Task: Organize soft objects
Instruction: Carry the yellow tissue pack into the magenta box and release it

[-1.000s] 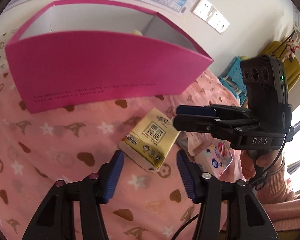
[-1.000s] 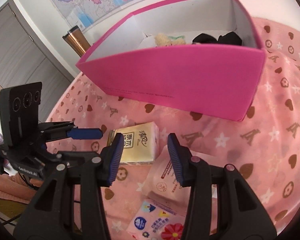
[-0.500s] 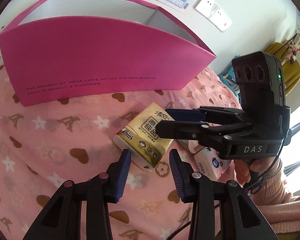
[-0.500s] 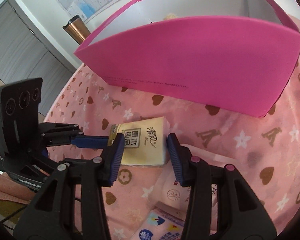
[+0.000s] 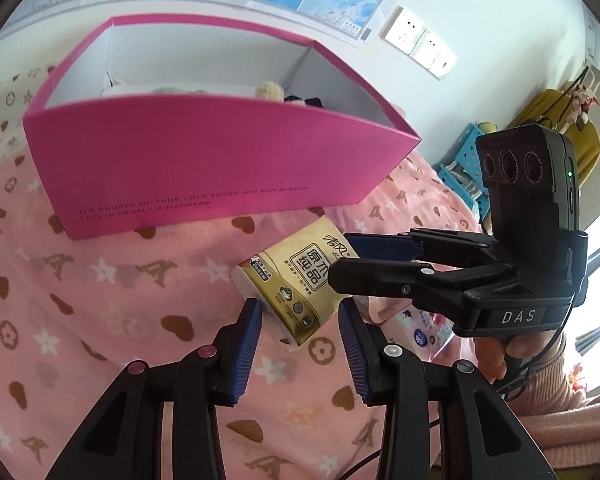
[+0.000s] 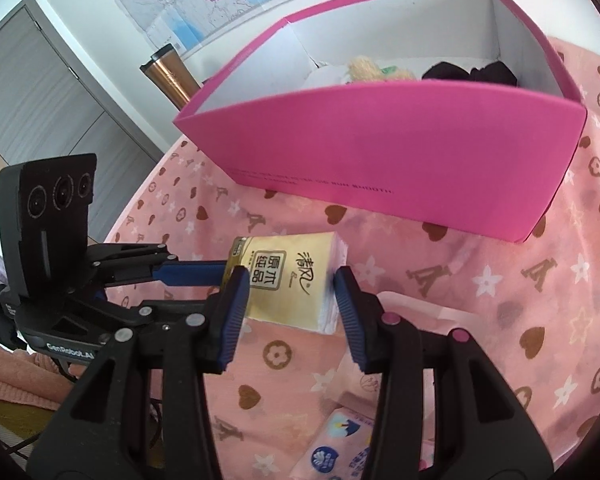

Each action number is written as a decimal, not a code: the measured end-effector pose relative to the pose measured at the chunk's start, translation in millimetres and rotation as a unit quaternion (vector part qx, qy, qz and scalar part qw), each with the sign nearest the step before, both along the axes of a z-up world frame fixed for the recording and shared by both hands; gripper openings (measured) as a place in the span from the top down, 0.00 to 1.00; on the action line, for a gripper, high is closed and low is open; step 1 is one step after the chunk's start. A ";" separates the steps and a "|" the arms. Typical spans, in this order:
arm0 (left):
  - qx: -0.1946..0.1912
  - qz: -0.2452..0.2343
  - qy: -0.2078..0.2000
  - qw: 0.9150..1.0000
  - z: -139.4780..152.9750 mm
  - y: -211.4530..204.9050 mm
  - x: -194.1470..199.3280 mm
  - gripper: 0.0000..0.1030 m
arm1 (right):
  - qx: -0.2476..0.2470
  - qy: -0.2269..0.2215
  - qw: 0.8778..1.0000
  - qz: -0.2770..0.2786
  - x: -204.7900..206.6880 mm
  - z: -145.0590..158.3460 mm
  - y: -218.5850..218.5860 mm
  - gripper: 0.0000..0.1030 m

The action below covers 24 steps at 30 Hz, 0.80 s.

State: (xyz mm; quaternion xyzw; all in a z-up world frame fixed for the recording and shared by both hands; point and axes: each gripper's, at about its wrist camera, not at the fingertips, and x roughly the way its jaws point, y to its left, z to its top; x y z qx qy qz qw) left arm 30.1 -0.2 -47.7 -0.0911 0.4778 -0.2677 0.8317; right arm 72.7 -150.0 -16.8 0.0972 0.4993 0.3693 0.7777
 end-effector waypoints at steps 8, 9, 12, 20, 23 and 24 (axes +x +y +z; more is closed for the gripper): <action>0.012 -0.002 -0.028 1.000 17.7 -0.3 0.6 0.62 | 0.007 -0.025 1.000 -0.001 -0.7 18.3 3.0 0.54; 0.013 -0.002 -0.031 0.999 20.1 -0.1 0.6 0.62 | 0.008 -0.030 1.000 -0.002 -0.7 21.7 3.7 0.54; 0.016 -0.003 -0.042 0.999 27.0 0.3 0.9 0.62 | 0.010 -0.039 0.999 -0.001 0.0 27.8 2.2 0.54; 0.018 0.001 -0.064 0.998 42.2 8.3 4.8 0.62 | 0.018 -0.065 0.998 0.003 1.4 46.3 8.0 0.54; 0.019 0.002 -0.075 0.997 50.4 12.0 6.1 0.62 | 0.020 -0.073 0.997 0.005 1.7 51.5 10.4 0.54; 0.020 0.003 -0.080 0.997 53.3 12.9 6.5 0.62 | 0.022 -0.075 0.997 0.005 1.7 52.9 10.6 0.54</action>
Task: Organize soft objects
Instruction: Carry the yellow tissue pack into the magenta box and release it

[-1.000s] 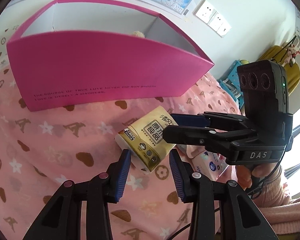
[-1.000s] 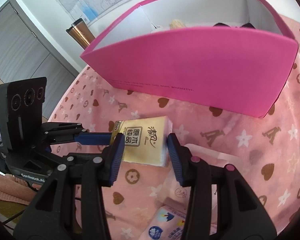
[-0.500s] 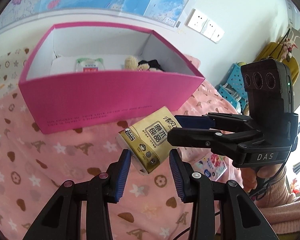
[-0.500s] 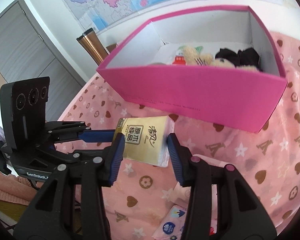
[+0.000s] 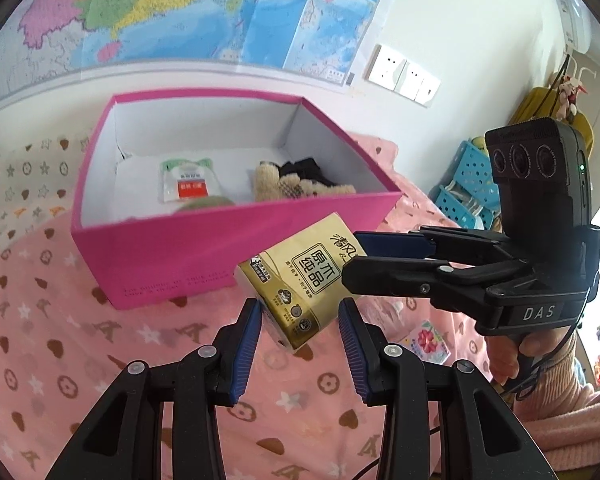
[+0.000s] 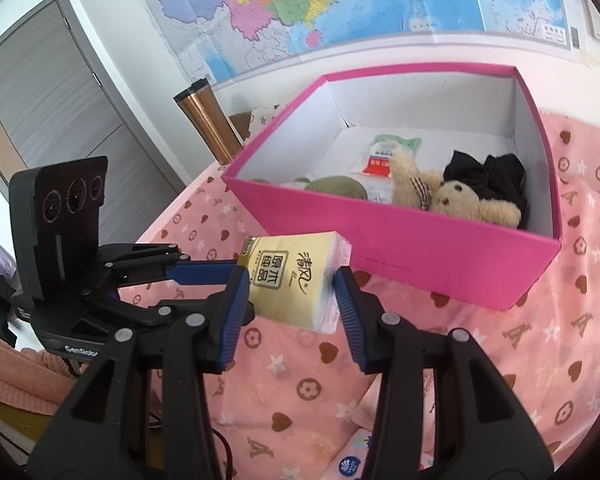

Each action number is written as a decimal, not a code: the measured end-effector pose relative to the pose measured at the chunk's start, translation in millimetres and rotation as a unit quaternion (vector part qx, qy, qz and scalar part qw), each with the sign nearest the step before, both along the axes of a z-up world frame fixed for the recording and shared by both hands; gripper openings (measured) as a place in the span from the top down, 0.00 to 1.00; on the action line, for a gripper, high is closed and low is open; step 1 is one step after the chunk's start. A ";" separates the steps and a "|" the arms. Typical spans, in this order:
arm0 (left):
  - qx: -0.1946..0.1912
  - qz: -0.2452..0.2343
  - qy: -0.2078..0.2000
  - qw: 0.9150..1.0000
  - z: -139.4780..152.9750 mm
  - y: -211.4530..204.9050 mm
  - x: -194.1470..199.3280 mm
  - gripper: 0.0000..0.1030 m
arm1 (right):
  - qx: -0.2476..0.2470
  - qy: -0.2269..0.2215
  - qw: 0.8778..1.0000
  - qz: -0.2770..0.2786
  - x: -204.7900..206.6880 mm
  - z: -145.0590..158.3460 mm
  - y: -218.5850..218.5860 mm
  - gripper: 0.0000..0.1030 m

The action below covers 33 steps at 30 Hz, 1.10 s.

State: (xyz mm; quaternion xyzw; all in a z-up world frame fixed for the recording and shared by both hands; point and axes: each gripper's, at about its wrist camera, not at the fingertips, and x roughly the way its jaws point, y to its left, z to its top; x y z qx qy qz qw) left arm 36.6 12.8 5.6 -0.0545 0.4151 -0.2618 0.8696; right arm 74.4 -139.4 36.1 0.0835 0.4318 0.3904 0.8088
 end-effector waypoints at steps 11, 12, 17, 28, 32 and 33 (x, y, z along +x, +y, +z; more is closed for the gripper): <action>0.006 0.015 -0.035 0.999 28.1 13.0 15.6 0.62 | 0.009 -0.028 1.000 0.002 12.0 25.0 10.7 0.54; 0.008 0.018 -0.038 0.999 29.7 13.8 17.1 0.62 | 0.010 -0.029 1.000 0.002 13.9 27.1 12.0 0.54; 0.014 0.030 -0.053 0.998 37.7 20.6 29.4 0.62 | 0.021 -0.037 0.999 0.002 26.9 35.8 18.3 0.54; 0.021 0.054 -0.055 0.997 41.7 34.7 71.0 0.62 | 0.033 -0.046 0.998 -0.009 67.7 46.9 31.1 0.54; 0.025 0.061 -0.043 0.997 35.2 38.1 88.1 0.62 | 0.036 -0.033 0.999 -0.015 82.7 41.8 34.1 0.54; 0.028 0.062 -0.042 0.997 33.8 37.8 90.4 0.62 | 0.036 -0.028 0.999 -0.017 87.3 39.1 35.2 0.54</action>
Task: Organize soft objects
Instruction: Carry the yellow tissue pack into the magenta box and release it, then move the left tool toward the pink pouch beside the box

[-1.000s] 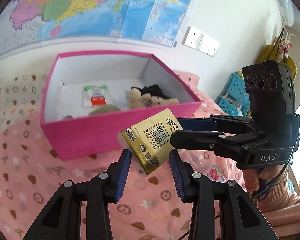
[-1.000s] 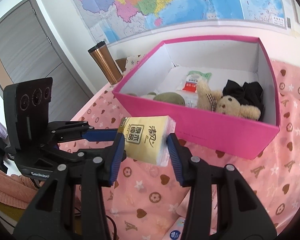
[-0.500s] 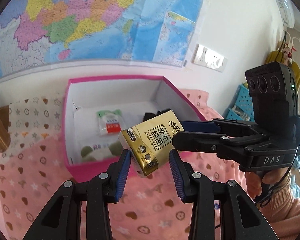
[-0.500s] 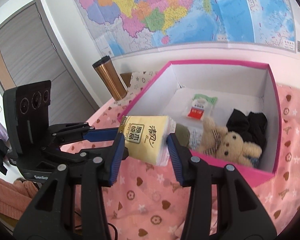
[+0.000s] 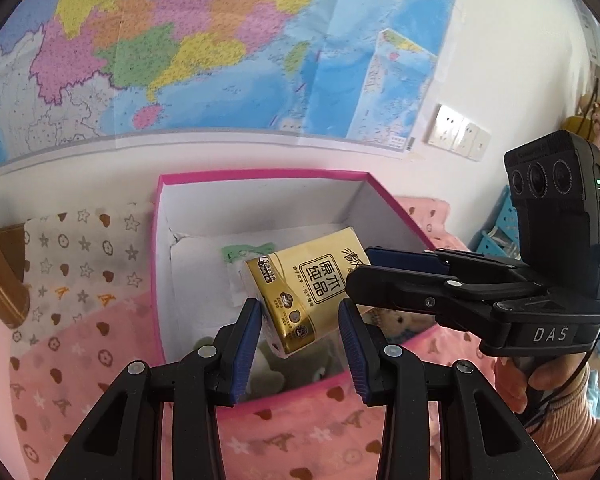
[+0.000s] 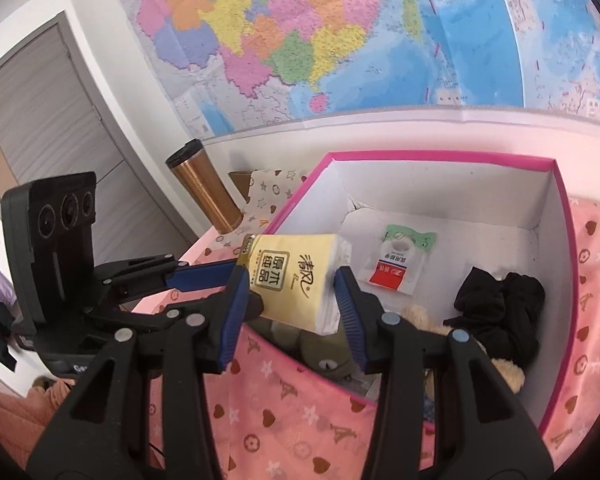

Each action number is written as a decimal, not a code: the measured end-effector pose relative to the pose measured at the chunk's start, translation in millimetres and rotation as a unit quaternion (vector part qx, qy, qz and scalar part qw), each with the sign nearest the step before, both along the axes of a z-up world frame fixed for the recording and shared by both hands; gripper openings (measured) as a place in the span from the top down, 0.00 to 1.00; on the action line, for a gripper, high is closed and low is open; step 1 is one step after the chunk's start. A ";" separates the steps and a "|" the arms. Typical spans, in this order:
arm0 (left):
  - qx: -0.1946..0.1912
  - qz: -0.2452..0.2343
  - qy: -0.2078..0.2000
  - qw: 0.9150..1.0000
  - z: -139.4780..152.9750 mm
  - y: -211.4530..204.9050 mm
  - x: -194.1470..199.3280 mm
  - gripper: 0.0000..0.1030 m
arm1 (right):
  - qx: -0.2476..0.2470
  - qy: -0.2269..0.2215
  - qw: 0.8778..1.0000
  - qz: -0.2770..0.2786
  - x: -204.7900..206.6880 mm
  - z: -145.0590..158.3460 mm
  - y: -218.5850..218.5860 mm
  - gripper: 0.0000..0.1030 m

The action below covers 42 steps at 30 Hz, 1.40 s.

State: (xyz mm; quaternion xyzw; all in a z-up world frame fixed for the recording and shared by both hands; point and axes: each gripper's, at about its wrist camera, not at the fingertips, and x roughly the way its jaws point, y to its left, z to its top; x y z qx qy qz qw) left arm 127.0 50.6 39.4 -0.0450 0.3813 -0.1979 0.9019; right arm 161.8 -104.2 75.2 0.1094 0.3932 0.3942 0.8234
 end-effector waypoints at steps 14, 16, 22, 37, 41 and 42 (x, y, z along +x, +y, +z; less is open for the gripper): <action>0.017 0.018 0.058 0.998 -31.9 2.9 41.8 0.62 | -0.016 0.059 0.998 -0.027 38.6 -40.2 16.0 0.53; 0.018 0.019 0.063 0.998 -34.3 3.3 48.7 0.62 | -0.019 0.065 0.997 -0.031 42.6 -45.0 17.1 0.53; 0.012 0.042 0.065 0.997 -36.4 12.1 52.3 0.62 | -0.017 0.085 0.995 -0.049 51.5 -53.5 11.9 0.49; -0.013 0.003 -0.003 1.000 -4.2 1.4 -24.2 0.51 | -0.001 0.033 0.999 -0.033 -0.2 -15.6 -32.0 0.49; -0.023 -0.022 -0.003 0.999 -4.6 -10.1 -43.6 0.50 | -0.004 0.015 0.999 -0.034 -18.8 -6.7 -47.4 0.48; -0.024 -0.027 0.000 0.999 -6.0 -13.1 -47.3 0.50 | -0.005 0.011 0.999 -0.036 -25.5 -4.8 -53.7 0.48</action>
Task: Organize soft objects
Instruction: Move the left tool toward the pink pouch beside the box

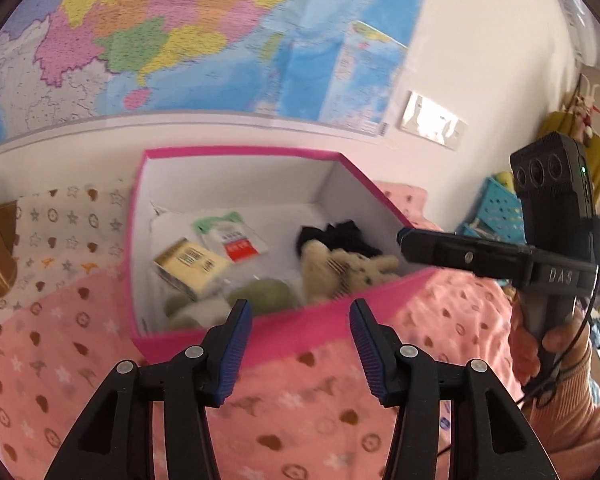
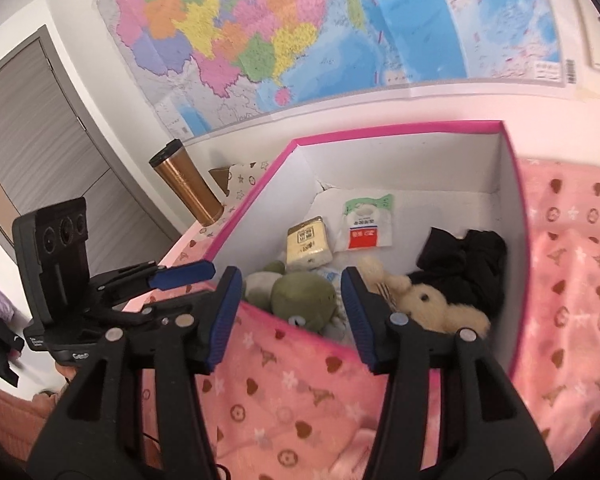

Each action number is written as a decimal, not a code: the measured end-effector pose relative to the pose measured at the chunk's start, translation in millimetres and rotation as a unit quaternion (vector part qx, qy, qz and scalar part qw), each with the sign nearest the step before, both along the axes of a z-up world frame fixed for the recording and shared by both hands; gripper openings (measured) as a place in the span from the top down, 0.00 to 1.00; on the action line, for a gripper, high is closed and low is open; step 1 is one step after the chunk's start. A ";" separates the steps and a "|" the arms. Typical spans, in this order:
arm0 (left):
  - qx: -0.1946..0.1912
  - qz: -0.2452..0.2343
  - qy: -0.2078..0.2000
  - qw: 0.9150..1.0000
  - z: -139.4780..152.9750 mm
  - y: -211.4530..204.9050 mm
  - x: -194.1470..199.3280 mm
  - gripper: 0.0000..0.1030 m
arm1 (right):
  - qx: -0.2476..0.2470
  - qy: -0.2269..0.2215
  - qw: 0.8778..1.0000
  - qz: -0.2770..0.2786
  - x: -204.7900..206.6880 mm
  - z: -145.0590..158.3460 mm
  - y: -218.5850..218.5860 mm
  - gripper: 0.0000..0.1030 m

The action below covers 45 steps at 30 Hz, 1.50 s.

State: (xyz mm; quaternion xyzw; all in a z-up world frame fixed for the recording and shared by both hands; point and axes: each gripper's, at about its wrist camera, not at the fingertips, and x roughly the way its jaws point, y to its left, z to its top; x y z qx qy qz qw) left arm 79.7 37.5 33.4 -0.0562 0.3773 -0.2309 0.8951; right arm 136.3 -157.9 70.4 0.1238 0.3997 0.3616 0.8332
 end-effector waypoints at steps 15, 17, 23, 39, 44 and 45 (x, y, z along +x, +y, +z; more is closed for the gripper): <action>-0.020 -0.073 0.075 0.994 -44.8 -51.4 -32.9 0.50 | -0.036 0.045 0.997 -0.043 -54.6 -44.8 -59.1 0.47; -0.023 -0.077 0.087 0.993 -51.6 -56.7 -32.6 0.50 | -0.039 0.062 0.996 -0.056 -60.1 -57.4 -69.1 0.47; -0.018 -0.087 0.106 0.990 -65.2 -72.7 -31.5 0.50 | -0.040 0.106 0.990 -0.090 -71.6 -90.5 -92.0 0.47; 0.001 -0.129 0.142 0.981 -88.5 -108.9 -29.5 0.62 | -0.057 0.117 0.987 -0.097 -82.4 -116.6 -94.2 0.46; -0.001 -0.133 0.153 0.979 -94.8 -112.7 -26.9 0.72 | -0.052 0.113 0.988 -0.089 -83.9 -116.5 -88.4 0.47; 0.000 -0.133 0.153 0.979 -95.1 -113.6 -27.2 0.73 | -0.052 0.111 0.988 -0.089 -84.5 -116.6 -87.5 0.47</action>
